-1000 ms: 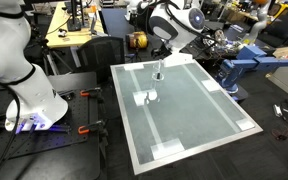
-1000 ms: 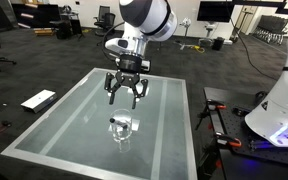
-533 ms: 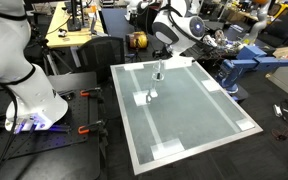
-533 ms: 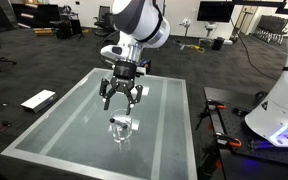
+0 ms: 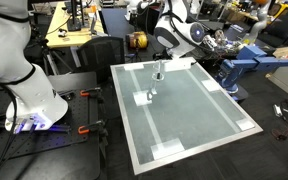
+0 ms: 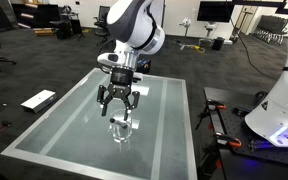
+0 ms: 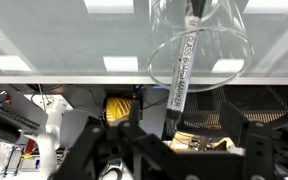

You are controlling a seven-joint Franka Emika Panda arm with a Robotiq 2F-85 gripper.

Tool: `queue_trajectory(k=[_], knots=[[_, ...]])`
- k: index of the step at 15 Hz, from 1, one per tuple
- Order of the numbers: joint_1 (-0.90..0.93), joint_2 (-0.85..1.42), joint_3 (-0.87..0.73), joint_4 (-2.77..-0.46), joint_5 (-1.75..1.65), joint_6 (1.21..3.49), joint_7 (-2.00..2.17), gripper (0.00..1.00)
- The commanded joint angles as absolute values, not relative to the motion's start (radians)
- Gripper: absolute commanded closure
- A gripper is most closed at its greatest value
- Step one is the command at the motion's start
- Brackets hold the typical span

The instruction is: Place the marker on the table

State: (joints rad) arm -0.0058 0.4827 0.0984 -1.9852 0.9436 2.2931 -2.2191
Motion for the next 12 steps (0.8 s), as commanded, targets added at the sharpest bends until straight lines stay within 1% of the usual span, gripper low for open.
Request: queue_trajectory(k=[1, 2, 3, 5, 8, 10, 11, 12], knots=[[-0.022, 0.523, 0.118, -1.936, 0.949, 2.264, -2.212, 0.19], [-0.022, 0.530, 0.119, -1.930, 0.947, 2.262, -2.211, 0.21], [-0.022, 0.537, 0.121, -1.924, 0.946, 2.260, -2.210, 0.30], [-0.023, 0.548, 0.124, -1.912, 0.946, 2.258, -2.208, 0.55], [-0.024, 0.558, 0.129, -1.900, 0.946, 2.255, -2.208, 0.81], [-0.025, 0.559, 0.130, -1.896, 0.947, 2.256, -2.210, 0.94], [-0.025, 0.554, 0.131, -1.899, 0.948, 2.253, -2.210, 0.99], [-0.025, 0.546, 0.132, -1.904, 0.951, 2.251, -2.208, 0.97]])
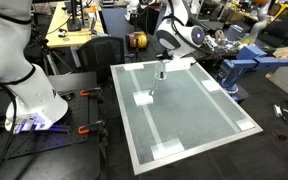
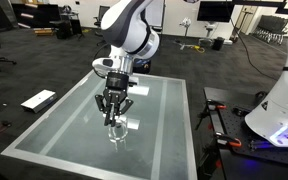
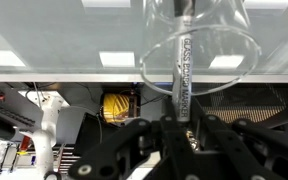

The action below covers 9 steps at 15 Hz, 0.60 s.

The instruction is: Place the marker on the table

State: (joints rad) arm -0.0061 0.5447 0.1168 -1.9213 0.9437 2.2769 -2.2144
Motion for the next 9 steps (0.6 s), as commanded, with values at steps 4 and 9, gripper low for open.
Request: queue_trajectory(k=[4, 9], knots=[[-0.023, 0.509, 0.135, -1.940, 0.959, 2.261, -2.212, 0.95], [-0.022, 0.484, 0.138, -1.956, 0.958, 2.258, -2.213, 0.95]])
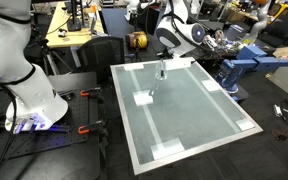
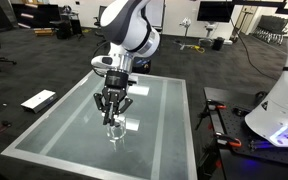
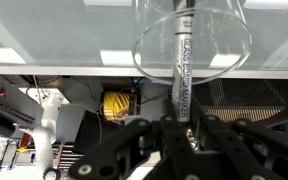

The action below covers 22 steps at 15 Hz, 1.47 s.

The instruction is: Place the marker on the table

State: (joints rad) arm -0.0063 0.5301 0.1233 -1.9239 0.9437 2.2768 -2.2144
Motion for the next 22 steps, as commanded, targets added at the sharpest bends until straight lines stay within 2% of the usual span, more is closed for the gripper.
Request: queue_trajectory(k=[1, 11, 22], knots=[[-0.022, 0.478, 0.139, -1.960, 0.962, 2.259, -2.211, 0.95], [-0.016, 0.274, 0.133, -2.096, 1.028, 2.217, -2.230, 0.95], [-0.007, -0.007, 0.044, -2.307, 1.040, 2.309, -2.079, 0.95]])
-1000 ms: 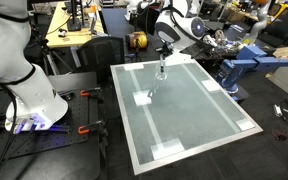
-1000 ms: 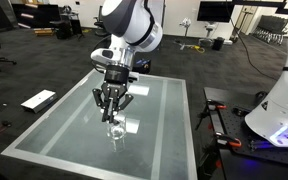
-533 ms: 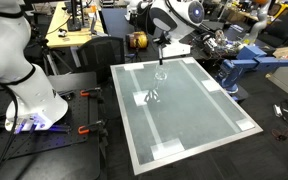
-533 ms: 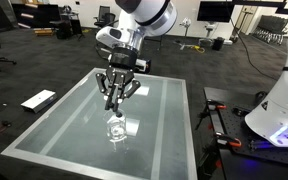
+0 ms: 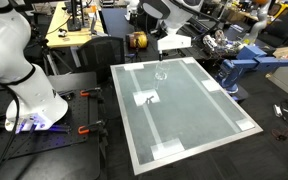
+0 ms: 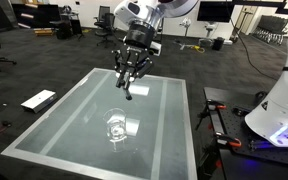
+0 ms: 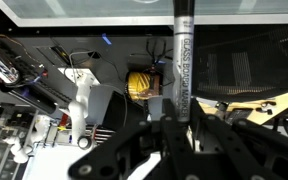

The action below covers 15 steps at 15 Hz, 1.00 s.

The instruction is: Place the marker on the table

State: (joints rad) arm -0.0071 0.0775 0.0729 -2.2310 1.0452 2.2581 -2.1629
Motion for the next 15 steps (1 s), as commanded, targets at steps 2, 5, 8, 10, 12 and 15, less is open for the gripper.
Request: queue_trajectory(k=[2, 5, 8, 10, 12, 15], knots=[[-0.011, -0.035, 0.022, -2.341, 1.025, 2.360, -1.994, 0.95], [-0.023, -0.054, -0.008, -2.386, 1.004, 2.437, -1.879, 0.95], [-0.034, -0.044, -0.029, -2.417, 0.989, 2.516, -1.763, 0.95], [-0.041, -0.025, -0.039, -2.430, 0.975, 2.568, -1.678, 0.95], [-0.047, 0.003, -0.049, -2.434, 0.947, 2.612, -1.581, 0.95], [-0.061, 0.056, -0.064, -2.425, 0.886, 2.642, -1.414, 0.95]])
